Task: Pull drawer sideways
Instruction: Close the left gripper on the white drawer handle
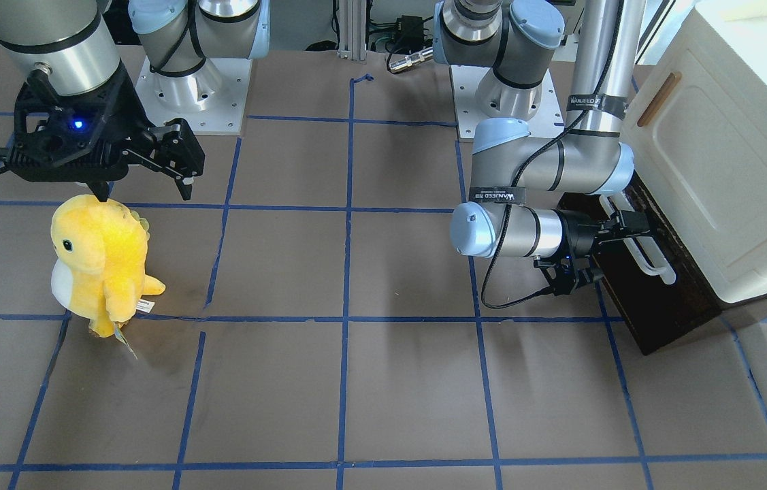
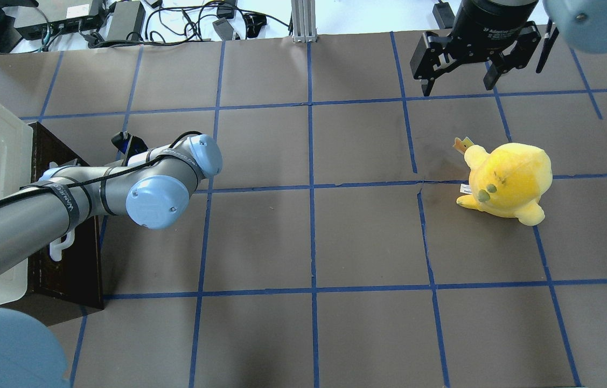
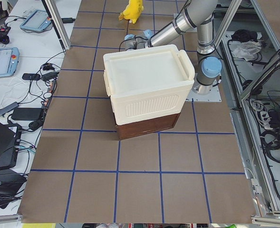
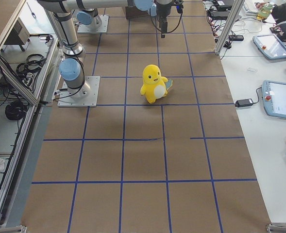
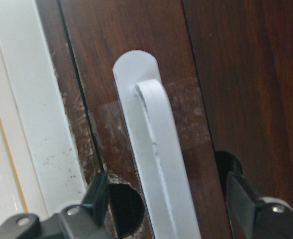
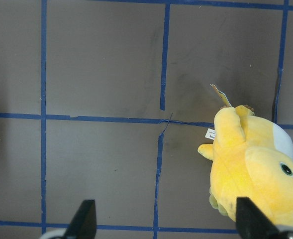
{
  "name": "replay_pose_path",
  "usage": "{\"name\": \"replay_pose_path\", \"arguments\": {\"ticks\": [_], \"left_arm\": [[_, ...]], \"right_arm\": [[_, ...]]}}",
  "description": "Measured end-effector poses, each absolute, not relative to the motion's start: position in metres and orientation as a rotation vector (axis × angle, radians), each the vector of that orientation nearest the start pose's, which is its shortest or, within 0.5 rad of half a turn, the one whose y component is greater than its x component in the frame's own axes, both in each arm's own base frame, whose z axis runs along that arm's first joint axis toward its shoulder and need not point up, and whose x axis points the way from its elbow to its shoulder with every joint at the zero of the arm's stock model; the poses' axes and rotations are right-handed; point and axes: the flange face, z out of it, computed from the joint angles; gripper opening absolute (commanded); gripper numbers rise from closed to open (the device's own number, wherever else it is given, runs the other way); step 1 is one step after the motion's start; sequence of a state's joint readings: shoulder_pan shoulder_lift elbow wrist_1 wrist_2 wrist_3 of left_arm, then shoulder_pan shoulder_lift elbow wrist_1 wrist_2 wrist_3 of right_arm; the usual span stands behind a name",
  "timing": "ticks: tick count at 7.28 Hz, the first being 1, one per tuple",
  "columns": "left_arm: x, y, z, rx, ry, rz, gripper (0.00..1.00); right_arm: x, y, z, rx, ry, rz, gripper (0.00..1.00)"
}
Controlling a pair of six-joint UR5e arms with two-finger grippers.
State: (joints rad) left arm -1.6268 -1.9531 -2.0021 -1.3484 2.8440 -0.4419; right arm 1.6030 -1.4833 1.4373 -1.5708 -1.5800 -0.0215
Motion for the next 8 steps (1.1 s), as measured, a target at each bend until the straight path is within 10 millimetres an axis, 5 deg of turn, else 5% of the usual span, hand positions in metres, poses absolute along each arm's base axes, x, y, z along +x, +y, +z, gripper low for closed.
{"name": "replay_pose_path", "arguments": {"ticks": [8], "left_arm": [[-0.0691, -0.4904, 0.1891, 0.057, 1.823, 0.2, 0.48]], "right_arm": [[0.1495, -0.5285, 0.509, -0.084, 3.149, -0.073, 1.0]]}}
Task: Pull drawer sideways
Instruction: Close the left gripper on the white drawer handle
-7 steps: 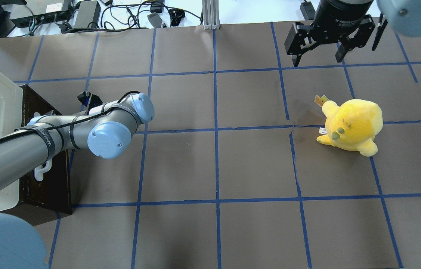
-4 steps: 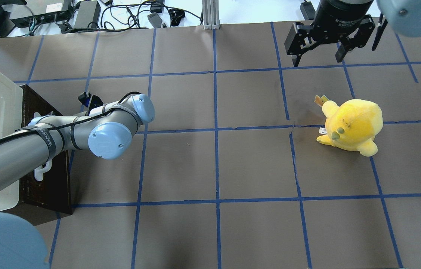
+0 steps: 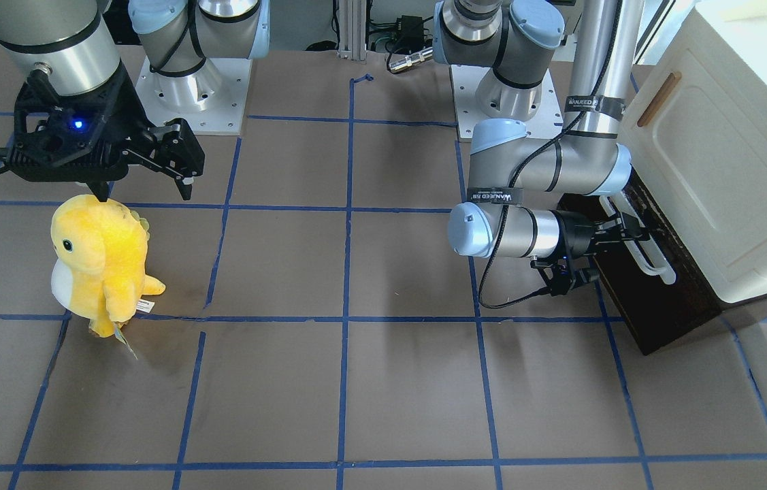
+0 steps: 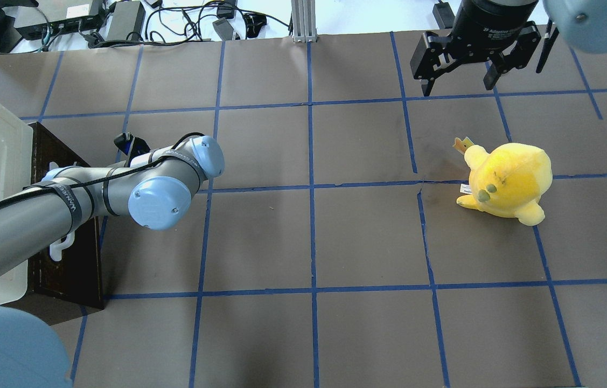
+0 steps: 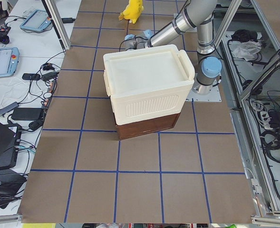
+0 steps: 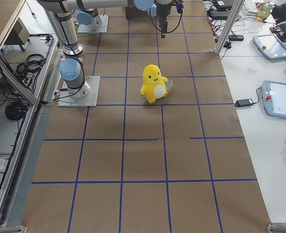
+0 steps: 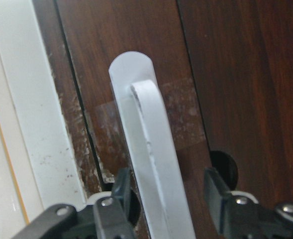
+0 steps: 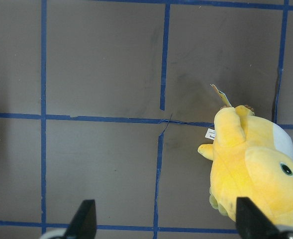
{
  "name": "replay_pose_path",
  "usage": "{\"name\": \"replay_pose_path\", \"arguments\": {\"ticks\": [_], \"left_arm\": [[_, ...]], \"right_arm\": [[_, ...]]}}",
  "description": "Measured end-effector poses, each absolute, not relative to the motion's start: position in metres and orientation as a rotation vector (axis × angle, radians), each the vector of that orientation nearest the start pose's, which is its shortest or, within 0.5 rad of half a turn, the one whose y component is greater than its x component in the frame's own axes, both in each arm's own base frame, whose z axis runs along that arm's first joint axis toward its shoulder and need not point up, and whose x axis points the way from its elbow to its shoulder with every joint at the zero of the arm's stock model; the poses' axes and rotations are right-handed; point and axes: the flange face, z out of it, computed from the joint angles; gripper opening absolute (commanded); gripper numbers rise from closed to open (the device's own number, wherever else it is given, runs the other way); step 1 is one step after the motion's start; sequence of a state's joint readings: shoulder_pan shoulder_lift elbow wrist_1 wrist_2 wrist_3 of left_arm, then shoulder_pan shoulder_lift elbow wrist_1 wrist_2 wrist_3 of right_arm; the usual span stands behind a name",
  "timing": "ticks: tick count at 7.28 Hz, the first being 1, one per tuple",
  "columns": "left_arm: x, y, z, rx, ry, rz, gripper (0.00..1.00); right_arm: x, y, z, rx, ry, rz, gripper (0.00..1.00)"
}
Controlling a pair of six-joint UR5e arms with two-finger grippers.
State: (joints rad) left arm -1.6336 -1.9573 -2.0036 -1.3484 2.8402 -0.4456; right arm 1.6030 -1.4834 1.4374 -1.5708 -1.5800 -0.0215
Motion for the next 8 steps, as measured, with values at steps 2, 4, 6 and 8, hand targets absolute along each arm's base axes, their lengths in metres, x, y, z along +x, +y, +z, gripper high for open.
{"name": "replay_pose_path", "arguments": {"ticks": [2, 4, 6, 8], "left_arm": [[-0.0709, -0.4899, 0.1887, 0.062, 1.823, 0.2, 0.46], [-0.0739, -0.4897, 0.189, 0.066, 1.822, 0.194, 0.38], [-0.0743, -0.4898, 0.1892, 0.067, 1.821, 0.192, 0.37], [-0.0743, -0.4897, 0.1891, 0.069, 1.82, 0.192, 0.3]], "right_arm": [[0.1495, -0.5285, 0.509, -0.084, 3.149, -0.073, 1.0], [0.1495, -0.5285, 0.509, -0.084, 3.149, -0.073, 1.0], [0.1495, -0.5285, 0.509, -0.084, 3.149, -0.073, 1.0], [0.1495, -0.5285, 0.509, -0.084, 3.149, -0.073, 1.0]]}}
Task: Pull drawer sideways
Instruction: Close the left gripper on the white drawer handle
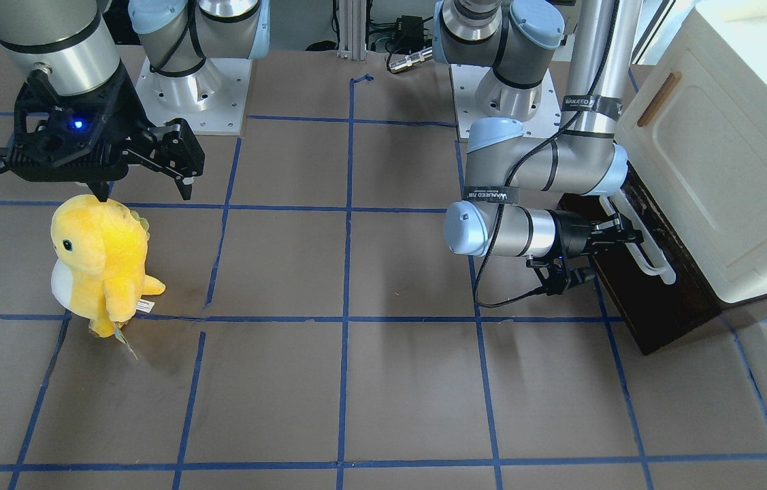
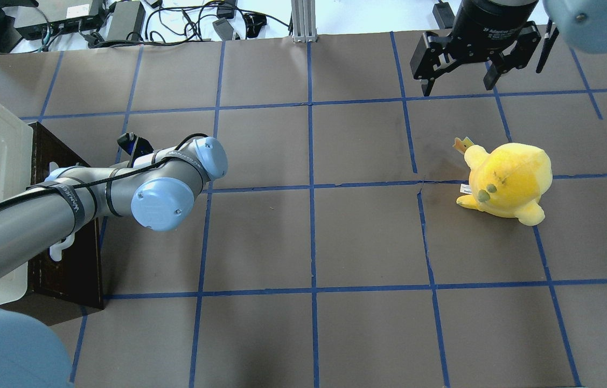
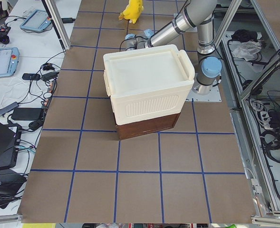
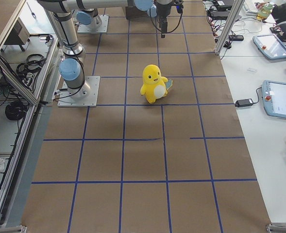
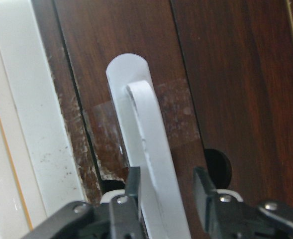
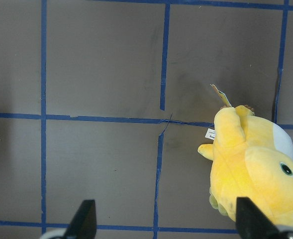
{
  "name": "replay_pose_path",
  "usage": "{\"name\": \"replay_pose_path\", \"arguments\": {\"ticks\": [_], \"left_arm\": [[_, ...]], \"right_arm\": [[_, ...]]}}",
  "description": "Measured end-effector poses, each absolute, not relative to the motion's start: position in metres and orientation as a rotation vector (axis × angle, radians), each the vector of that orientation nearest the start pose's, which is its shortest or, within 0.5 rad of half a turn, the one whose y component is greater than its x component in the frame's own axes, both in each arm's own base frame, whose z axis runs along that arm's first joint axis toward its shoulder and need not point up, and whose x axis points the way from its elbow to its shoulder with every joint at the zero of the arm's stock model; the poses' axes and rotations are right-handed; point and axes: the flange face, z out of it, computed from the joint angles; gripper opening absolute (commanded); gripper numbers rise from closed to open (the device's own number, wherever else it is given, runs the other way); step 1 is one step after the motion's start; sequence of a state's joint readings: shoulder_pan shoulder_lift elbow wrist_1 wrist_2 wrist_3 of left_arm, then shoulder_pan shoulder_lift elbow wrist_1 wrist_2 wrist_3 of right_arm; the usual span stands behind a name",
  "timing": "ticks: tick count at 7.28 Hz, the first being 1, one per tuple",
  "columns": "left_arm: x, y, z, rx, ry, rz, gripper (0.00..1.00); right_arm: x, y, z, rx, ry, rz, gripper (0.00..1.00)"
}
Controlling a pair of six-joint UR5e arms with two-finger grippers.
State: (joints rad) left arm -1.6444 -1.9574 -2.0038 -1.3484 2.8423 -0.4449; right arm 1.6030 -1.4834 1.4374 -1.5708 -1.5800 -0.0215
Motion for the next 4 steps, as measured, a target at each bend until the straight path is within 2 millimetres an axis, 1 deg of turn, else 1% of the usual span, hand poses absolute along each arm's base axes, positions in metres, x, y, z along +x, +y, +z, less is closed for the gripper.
{"name": "replay_pose_path", "arguments": {"ticks": [1, 4], "left_arm": [[-0.0743, -0.4896, 0.1891, 0.069, 1.82, 0.193, 0.27], [-0.0744, -0.4901, 0.1895, 0.068, 1.82, 0.191, 0.24]], "right_arm": [[0.1495, -0.5285, 0.509, -0.085, 3.149, -0.073, 1.0], [0.1495, -0.5285, 0.509, -0.084, 3.149, -0.073, 1.0]]}}
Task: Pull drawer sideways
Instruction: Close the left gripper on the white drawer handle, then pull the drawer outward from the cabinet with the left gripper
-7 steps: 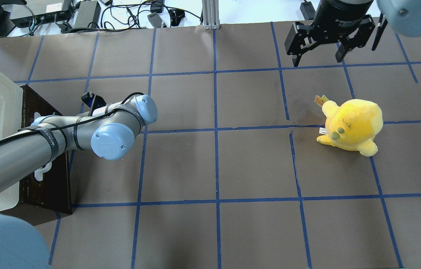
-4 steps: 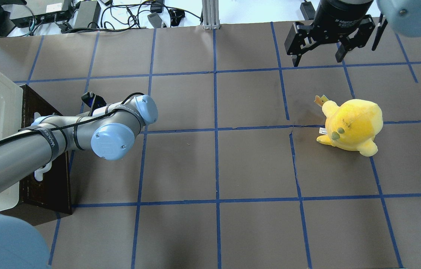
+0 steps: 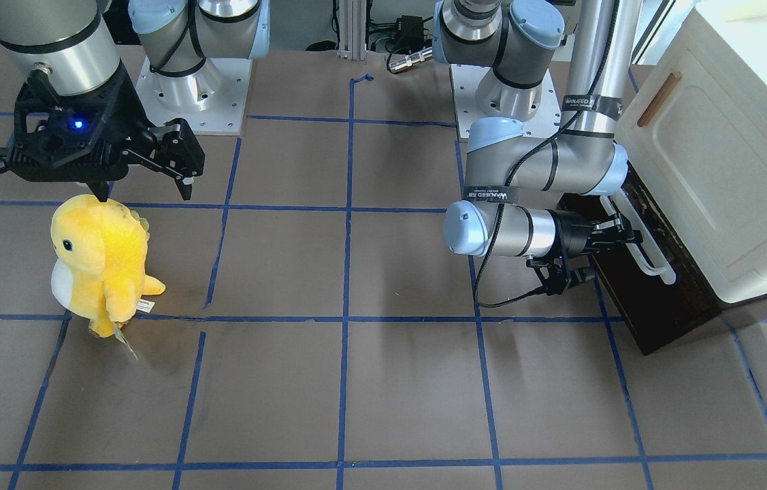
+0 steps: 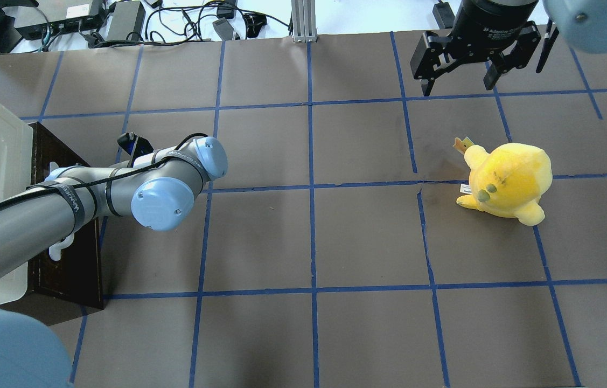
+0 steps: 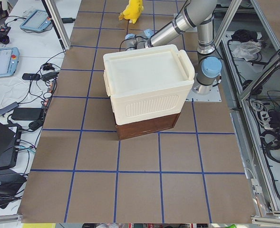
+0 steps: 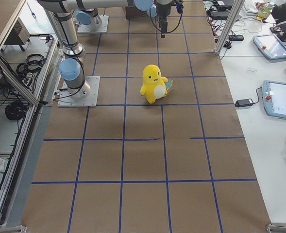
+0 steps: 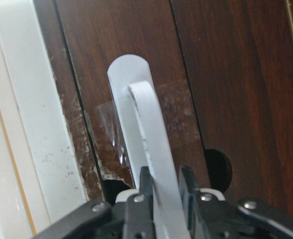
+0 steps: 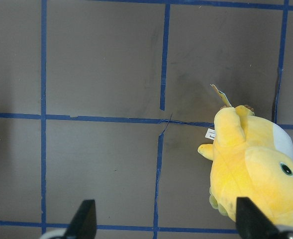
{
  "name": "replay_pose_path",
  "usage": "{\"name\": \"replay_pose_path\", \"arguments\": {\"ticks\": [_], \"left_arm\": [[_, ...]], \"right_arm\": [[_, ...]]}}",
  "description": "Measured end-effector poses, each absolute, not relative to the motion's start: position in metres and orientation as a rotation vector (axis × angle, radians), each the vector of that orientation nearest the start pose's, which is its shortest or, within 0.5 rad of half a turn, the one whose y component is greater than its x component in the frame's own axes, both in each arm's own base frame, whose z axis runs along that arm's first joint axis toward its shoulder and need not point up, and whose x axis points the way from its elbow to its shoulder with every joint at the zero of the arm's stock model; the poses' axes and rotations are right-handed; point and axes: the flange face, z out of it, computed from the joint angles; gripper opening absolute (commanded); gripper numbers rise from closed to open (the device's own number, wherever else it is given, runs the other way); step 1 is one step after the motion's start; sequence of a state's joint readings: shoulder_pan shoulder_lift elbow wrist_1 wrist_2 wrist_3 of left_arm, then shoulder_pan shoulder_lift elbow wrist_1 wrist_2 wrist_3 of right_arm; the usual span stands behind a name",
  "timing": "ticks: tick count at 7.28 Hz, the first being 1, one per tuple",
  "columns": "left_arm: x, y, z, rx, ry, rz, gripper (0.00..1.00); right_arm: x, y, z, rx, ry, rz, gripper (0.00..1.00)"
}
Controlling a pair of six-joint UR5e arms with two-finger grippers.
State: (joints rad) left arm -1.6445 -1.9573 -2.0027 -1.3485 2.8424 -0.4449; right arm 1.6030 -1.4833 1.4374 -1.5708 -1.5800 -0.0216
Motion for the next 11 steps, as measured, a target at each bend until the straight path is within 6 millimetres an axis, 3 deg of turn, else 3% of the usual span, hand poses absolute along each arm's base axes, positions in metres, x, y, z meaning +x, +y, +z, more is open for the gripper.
{"name": "replay_pose_path", "arguments": {"ticks": [6, 11], "left_arm": [[-0.077, -0.491, 0.19, 0.069, 1.826, 0.188, 0.24], [-0.096, -0.494, 0.196, 0.086, 1.829, 0.138, 0.24]], "right_arm": [[0.149, -0.529, 0.509, -0.084, 3.149, -0.073, 1.0], [0.149, -0.529, 0.509, -0.086, 3.149, -0.073, 1.0]]}}
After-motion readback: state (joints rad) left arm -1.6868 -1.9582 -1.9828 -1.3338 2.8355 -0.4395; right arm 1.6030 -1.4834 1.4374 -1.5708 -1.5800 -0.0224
